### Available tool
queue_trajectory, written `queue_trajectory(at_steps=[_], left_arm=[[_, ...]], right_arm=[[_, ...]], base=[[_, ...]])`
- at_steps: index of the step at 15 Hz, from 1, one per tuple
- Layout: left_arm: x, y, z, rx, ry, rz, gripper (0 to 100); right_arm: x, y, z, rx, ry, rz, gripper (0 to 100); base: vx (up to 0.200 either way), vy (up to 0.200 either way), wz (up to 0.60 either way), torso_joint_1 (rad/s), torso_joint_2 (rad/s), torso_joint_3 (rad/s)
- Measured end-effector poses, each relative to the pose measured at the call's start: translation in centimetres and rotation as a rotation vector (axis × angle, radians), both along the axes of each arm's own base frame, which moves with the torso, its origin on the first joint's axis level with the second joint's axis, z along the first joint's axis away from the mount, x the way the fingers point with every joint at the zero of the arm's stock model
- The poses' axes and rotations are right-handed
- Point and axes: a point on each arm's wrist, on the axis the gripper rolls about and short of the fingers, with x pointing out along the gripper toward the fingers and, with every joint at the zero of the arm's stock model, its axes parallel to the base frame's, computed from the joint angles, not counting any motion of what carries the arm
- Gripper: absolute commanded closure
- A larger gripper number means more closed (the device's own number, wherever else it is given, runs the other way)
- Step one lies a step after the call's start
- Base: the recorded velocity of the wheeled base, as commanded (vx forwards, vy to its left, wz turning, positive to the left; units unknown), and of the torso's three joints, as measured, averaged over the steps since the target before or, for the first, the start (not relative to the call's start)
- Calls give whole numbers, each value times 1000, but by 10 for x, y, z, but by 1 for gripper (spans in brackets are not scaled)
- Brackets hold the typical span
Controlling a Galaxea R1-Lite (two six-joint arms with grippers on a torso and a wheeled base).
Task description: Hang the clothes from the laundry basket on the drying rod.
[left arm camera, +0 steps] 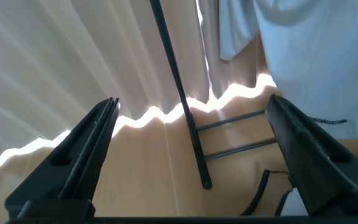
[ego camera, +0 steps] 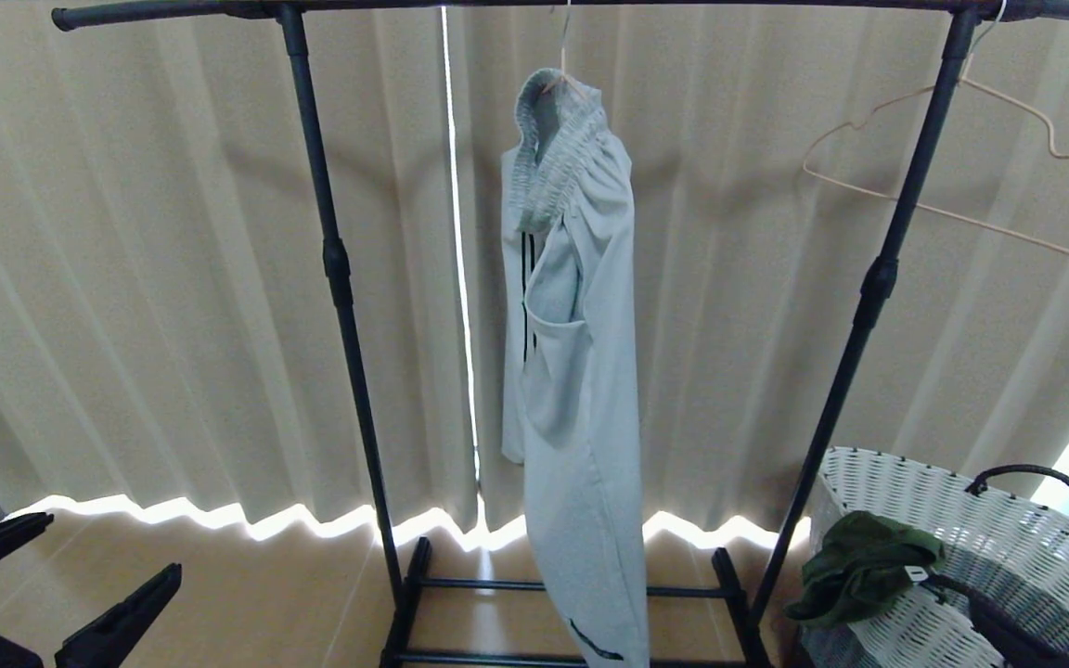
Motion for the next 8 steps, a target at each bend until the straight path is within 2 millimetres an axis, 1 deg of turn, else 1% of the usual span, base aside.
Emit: queue_trajectory(at_steps=[3, 8], left_arm=[[-1, 0, -5, 11, 15, -3, 0], [-4, 1, -7, 10, 14, -2, 0]], right_arm=[[0, 0, -1, -1, 5, 3, 0], [1, 0, -3, -8, 18, 2, 0]], base=[[0, 0, 0, -6, 11, 17], [0, 0, 0, 0, 0, 0]])
